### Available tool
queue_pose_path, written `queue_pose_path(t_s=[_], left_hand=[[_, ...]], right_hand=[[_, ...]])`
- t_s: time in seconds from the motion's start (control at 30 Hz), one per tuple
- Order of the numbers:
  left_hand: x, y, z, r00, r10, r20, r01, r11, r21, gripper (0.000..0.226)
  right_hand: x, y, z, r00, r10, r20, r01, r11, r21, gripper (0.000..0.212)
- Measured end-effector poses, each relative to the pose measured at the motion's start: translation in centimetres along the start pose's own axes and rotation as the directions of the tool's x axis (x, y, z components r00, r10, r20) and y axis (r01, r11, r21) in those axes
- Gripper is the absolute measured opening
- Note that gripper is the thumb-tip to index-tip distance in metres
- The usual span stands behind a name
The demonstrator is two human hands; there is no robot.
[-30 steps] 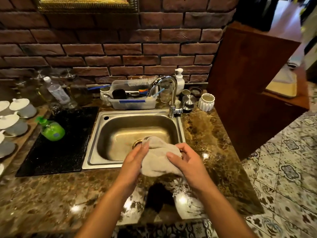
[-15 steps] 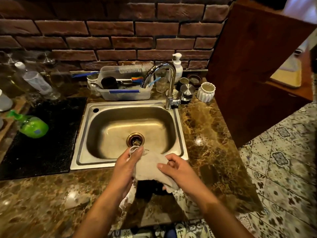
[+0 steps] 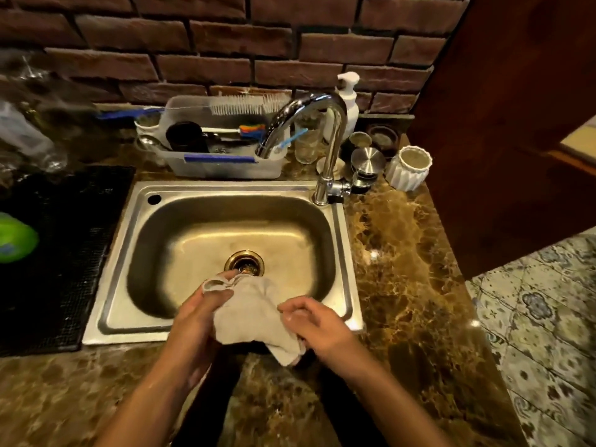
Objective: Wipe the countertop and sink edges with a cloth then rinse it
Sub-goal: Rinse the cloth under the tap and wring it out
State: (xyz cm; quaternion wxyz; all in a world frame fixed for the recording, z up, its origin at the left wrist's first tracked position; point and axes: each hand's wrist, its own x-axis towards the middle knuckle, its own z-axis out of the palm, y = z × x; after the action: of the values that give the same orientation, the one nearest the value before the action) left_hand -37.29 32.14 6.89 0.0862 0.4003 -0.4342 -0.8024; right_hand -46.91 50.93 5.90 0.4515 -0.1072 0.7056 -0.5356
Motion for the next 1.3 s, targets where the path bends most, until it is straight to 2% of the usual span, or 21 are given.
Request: queue_pose_path(t_s=[0.17, 0.3, 0.37, 0.47, 0.57, 0.63, 0.7, 0.77, 0.87, 0.93, 1.03, 1.2, 1.23, 1.3], left_hand=[[3.2, -1.5, 1.3, 0.998, 0.015, -0.067, -0.017, 1.000, -0.024, 0.029], [6.9, -2.0, 2.9, 0.992, 0.113, -0.060, -0.113, 0.994, 0.006, 0.016], [8.4, -1.9, 3.2, 0.982, 0.180, -0.063, -0.180, 0.984, 0.012, 0.017], [10.1, -1.4, 3.9, 0.976, 0.212, -0.048, -0.210, 0.977, 0.043, 0.017], [11.7, -0.9, 4.3, 0.966, 0.243, -0.090, -0.235, 0.967, 0.095, 0.017], [12.9, -0.9, 4.7, 0.956, 0.264, -0.125, -0.245, 0.958, 0.149, 0.015], [13.9, -0.9, 5.2, 0.955, 0.272, -0.117, -0.248, 0.951, 0.186, 0.015], [14.7, -0.7, 5.4, 0.959, 0.265, -0.103, -0.241, 0.950, 0.200, 0.018], [15.6, -0.5, 5.5, 0.966, 0.248, -0.077, -0.233, 0.957, 0.171, 0.023], [16.2, -0.6, 5.2, 0.970, 0.226, -0.091, -0.211, 0.966, 0.150, 0.022], [16.7, -1.2, 4.7, 0.978, 0.170, -0.119, -0.158, 0.982, 0.103, 0.022], [17.6, -2.5, 3.3, 0.981, 0.071, -0.183, -0.055, 0.994, 0.091, 0.035], [17.9, -2.7, 2.9, 0.979, 0.061, -0.194, -0.044, 0.995, 0.095, 0.037], [18.2, -3.0, 2.5, 0.976, 0.052, -0.210, -0.028, 0.993, 0.115, 0.038]], right_hand=[[3.9, -0.1, -3.1, 0.998, -0.058, 0.036, 0.060, 0.996, -0.066, 0.014], [7.9, -1.9, -8.2, 0.990, -0.094, -0.101, 0.083, 0.991, -0.106, 0.018], [9.8, -3.6, -10.7, 0.945, -0.188, -0.268, 0.144, 0.974, -0.176, 0.022], [13.0, -6.1, -14.1, 0.814, -0.333, -0.477, 0.171, 0.920, -0.352, 0.038], [16.4, -7.9, -15.9, 0.724, -0.405, -0.558, 0.103, 0.864, -0.492, 0.061], [18.5, -8.3, -16.7, 0.735, -0.399, -0.549, 0.024, 0.823, -0.567, 0.060], [20.1, -8.1, -17.0, 0.757, -0.371, -0.538, -0.009, 0.817, -0.576, 0.050], [21.2, -7.9, -16.9, 0.734, -0.386, -0.558, -0.019, 0.810, -0.586, 0.042], [22.4, -7.0, -17.2, 0.697, -0.416, -0.585, 0.013, 0.822, -0.569, 0.050], [23.2, -5.9, -17.9, 0.685, -0.416, -0.598, 0.041, 0.841, -0.539, 0.051], [23.0, -5.6, -18.0, 0.672, -0.388, -0.631, 0.073, 0.883, -0.464, 0.037], [22.8, -5.4, -17.8, 0.668, -0.371, -0.645, 0.124, 0.910, -0.394, 0.023], [22.9, -5.3, -17.7, 0.686, -0.339, -0.644, 0.118, 0.925, -0.361, 0.024], [22.5, -4.8, -17.0, 0.688, -0.286, -0.667, 0.041, 0.933, -0.358, 0.045]])
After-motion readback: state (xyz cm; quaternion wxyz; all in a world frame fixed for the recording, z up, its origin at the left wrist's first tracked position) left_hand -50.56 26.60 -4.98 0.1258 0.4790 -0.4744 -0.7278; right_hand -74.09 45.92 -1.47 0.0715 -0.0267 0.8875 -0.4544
